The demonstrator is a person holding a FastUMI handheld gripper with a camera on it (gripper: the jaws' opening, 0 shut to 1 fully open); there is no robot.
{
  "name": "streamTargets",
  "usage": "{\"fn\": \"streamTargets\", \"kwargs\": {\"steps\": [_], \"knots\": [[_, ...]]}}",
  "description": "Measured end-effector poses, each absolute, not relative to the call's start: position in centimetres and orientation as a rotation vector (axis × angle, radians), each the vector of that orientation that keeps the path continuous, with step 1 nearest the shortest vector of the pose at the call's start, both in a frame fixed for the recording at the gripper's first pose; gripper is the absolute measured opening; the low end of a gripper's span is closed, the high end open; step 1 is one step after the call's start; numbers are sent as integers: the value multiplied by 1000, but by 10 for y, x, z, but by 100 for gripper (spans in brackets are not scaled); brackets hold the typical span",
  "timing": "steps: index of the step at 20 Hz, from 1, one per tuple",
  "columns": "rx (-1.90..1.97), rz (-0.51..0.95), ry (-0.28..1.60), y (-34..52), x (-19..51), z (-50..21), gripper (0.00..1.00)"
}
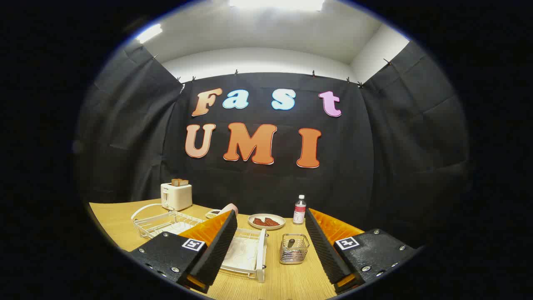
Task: Take the plate from the dish rack, then take the spoon from the basket and place it into the plate.
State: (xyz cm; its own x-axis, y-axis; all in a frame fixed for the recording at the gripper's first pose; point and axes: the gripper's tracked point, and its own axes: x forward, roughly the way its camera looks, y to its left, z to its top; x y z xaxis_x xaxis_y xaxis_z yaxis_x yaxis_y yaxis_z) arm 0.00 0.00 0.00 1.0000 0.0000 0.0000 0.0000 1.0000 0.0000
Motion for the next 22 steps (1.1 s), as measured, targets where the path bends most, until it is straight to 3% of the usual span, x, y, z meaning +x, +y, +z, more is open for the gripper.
{"fn": "streamTargets", "kwargs": {"steps": [22], "knots": [[-13, 31, 16, 9, -3, 5, 98]]}}
